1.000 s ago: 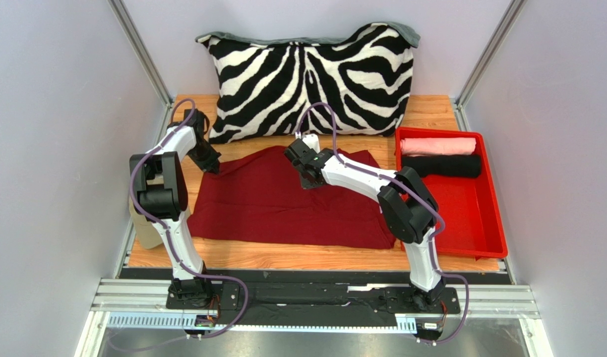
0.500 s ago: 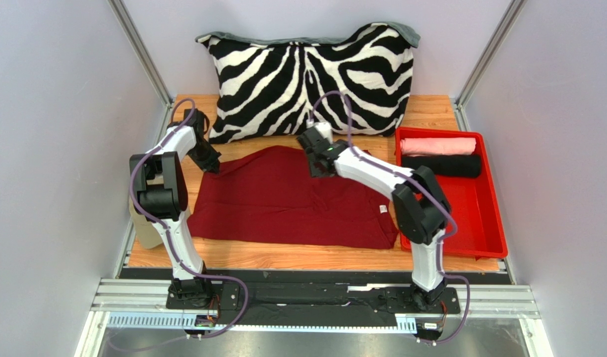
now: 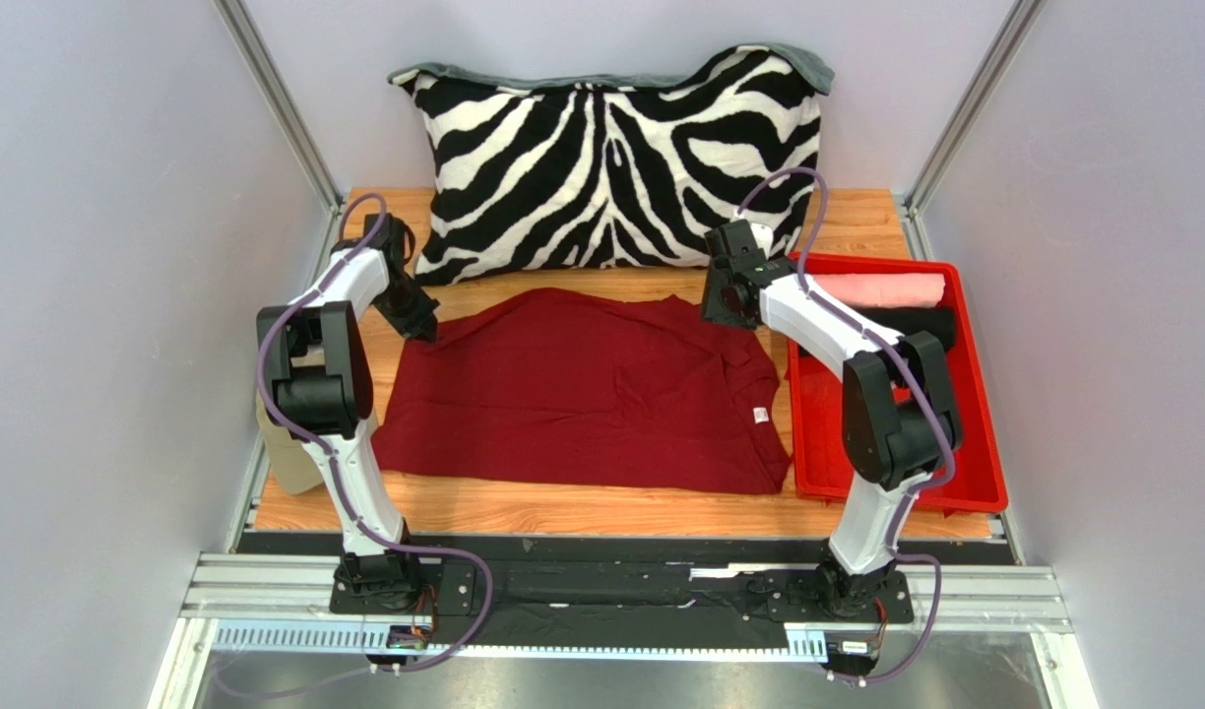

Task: Roll the t-shirts
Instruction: Fold the T-shirt at the center of the board.

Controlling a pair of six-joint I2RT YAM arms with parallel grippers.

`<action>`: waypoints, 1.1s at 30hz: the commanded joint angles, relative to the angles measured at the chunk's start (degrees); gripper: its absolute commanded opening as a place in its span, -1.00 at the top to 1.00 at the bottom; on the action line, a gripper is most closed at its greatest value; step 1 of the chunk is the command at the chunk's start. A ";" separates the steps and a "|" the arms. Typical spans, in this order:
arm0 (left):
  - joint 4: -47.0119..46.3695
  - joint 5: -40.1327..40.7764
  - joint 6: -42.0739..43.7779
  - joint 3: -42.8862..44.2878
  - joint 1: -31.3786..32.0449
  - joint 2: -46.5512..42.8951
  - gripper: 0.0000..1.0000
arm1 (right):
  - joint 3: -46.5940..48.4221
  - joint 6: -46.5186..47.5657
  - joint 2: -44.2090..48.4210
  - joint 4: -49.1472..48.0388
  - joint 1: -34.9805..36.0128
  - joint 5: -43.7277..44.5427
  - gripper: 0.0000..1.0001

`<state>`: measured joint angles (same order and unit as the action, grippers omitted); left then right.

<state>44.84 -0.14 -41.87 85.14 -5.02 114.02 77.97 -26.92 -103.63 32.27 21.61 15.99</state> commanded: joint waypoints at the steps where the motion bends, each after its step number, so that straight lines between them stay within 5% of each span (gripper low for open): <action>1: -0.19 -0.82 0.82 3.01 -0.26 0.42 1.00 | 3.49 1.69 -3.15 -5.20 0.46 -4.12 0.07; 12: 0.95 -0.30 1.52 4.86 -0.26 1.56 1.00 | 13.69 1.78 -13.34 -4.76 -0.34 -5.00 0.08; 33: 1.13 -0.12 1.09 6.00 -0.26 3.14 1.00 | 11.50 1.34 -17.39 -5.64 -0.34 -5.97 -0.03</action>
<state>45.56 -0.16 -41.58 88.68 -5.02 116.64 89.19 -26.04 -119.35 28.77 21.45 9.52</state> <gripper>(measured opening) 0.008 0.512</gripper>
